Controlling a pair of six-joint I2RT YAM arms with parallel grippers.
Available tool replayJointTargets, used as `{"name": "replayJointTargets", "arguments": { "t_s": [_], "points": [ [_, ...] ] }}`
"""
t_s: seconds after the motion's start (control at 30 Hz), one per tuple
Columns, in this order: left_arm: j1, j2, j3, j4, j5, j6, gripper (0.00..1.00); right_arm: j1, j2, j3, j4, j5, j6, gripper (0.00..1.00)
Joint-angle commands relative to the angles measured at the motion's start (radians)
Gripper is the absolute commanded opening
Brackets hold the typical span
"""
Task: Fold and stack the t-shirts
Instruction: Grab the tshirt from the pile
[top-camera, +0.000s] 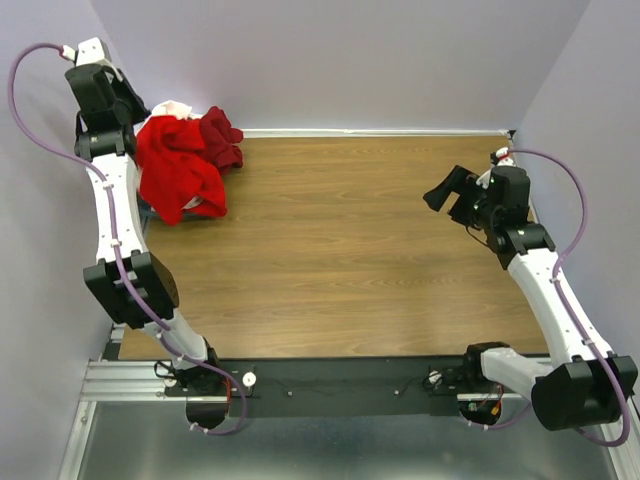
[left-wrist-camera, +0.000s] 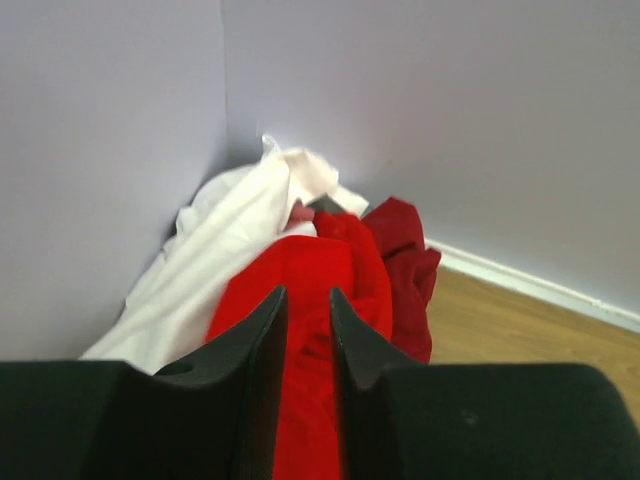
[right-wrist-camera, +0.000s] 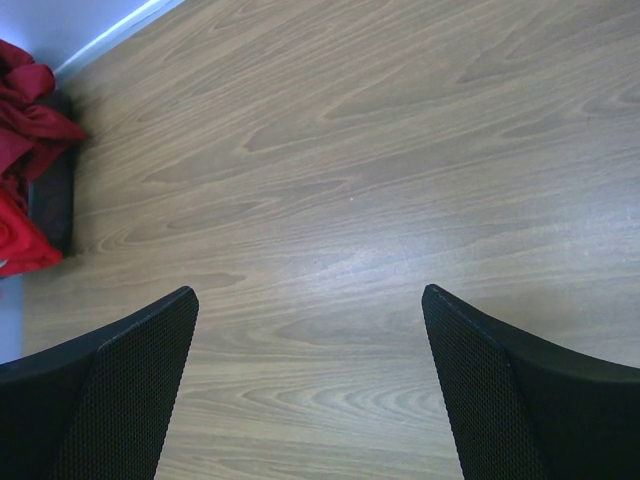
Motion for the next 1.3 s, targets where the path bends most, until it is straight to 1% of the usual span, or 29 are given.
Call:
{"name": "replayJointTargets", "arguments": {
  "t_s": [0.0, 0.1, 0.13, 0.17, 0.2, 0.3, 0.33, 0.43, 0.5, 0.53, 0.63, 1.0, 1.07, 1.1, 1.17, 1.27],
  "points": [
    [0.01, -0.058, -0.082, 0.062, 0.021, 0.018, 0.3, -0.004, -0.043, -0.03, -0.001, -0.025, 0.016, 1.0],
    [0.01, -0.077, -0.127, 0.077, 0.021, 0.021, 0.29, -0.002, -0.059, -0.039, -0.003, -0.022, 0.016, 1.0],
    [0.01, -0.075, -0.132, 0.076, 0.016, 0.023, 0.3, -0.002, -0.06, -0.042, -0.002, -0.024, 0.016, 1.0],
    [0.01, -0.074, -0.153, 0.076, 0.013, 0.028, 0.34, -0.004, -0.062, -0.045, -0.005, -0.025, 0.018, 1.0],
    [0.01, -0.074, -0.165, 0.07, -0.006, 0.028, 0.44, -0.002, -0.063, -0.05, -0.002, -0.031, 0.021, 1.0],
    [0.01, -0.075, -0.246, 0.065, -0.04, 0.023, 0.54, -0.002, -0.074, -0.057, 0.0, -0.032, 0.036, 1.0],
    [0.01, -0.077, -0.295, 0.071, -0.046, 0.02, 0.55, -0.004, -0.082, -0.062, 0.0, -0.033, 0.037, 1.0],
    [0.006, -0.066, -0.36, 0.091, -0.079, 0.023, 0.58, -0.002, -0.089, -0.07, -0.001, -0.025, 0.045, 1.0],
    [-0.004, -0.051, -0.365, 0.092, -0.089, 0.034, 0.58, -0.002, -0.089, -0.073, -0.001, -0.021, 0.042, 1.0],
    [-0.006, -0.038, -0.363, 0.089, -0.133, 0.034, 0.58, -0.004, -0.086, -0.073, -0.001, -0.019, 0.038, 1.0],
    [-0.01, -0.012, -0.346, 0.091, -0.163, 0.035, 0.59, -0.004, -0.082, -0.079, -0.001, -0.018, 0.039, 1.0],
    [-0.021, 0.095, -0.276, 0.119, -0.204, 0.038, 0.58, -0.002, -0.062, -0.1, 0.011, -0.004, 0.034, 1.0],
    [-0.021, 0.106, -0.27, 0.117, -0.214, 0.038, 0.54, -0.004, -0.051, -0.097, 0.012, -0.001, 0.03, 1.0],
    [-0.024, 0.106, -0.268, 0.123, -0.217, 0.037, 0.5, -0.002, -0.047, -0.096, 0.012, -0.001, 0.03, 1.0],
    [-0.024, 0.101, -0.279, 0.132, -0.218, 0.038, 0.45, -0.002, -0.036, -0.093, 0.017, 0.002, 0.03, 1.0],
    [-0.024, 0.107, -0.28, 0.14, -0.198, 0.046, 0.28, -0.004, -0.027, -0.088, 0.02, 0.004, 0.03, 1.0]
  ]
}}
